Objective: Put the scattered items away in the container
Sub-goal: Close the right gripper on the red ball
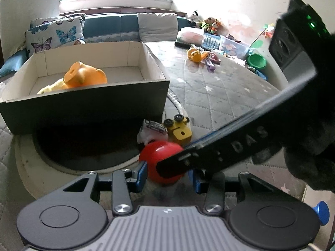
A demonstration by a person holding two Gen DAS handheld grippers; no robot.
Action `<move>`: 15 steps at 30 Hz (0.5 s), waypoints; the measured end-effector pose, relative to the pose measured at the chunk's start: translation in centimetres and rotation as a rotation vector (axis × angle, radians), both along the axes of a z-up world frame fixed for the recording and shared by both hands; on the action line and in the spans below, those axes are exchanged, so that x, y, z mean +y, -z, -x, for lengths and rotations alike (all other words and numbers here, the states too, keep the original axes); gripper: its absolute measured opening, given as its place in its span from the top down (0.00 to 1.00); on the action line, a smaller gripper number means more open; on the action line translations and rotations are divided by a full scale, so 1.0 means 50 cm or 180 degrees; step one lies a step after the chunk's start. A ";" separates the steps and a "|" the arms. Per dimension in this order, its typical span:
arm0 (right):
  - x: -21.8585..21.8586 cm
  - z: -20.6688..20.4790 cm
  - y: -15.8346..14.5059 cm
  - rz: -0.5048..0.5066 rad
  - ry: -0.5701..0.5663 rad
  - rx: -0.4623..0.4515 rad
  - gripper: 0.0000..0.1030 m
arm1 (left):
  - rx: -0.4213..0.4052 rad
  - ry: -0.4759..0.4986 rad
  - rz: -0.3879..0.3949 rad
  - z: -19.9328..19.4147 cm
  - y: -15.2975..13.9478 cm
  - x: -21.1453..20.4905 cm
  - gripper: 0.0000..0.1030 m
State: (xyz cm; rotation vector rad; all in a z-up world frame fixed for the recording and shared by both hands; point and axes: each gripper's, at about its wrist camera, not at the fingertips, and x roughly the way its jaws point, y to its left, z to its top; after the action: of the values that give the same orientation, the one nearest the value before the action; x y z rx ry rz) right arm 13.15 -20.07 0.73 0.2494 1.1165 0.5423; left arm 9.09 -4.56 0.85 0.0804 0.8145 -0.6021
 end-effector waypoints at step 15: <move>0.001 -0.022 0.006 -0.0054 0.0135 0.0001 0.46 | 0.0015 -0.0030 -0.0066 -0.023 0.012 -0.004 0.54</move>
State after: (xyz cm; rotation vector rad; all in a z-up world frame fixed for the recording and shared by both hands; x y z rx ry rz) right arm 14.27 -20.03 0.40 0.2873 1.1049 0.5142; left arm 10.24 -4.76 0.25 0.0939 0.8255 -0.5851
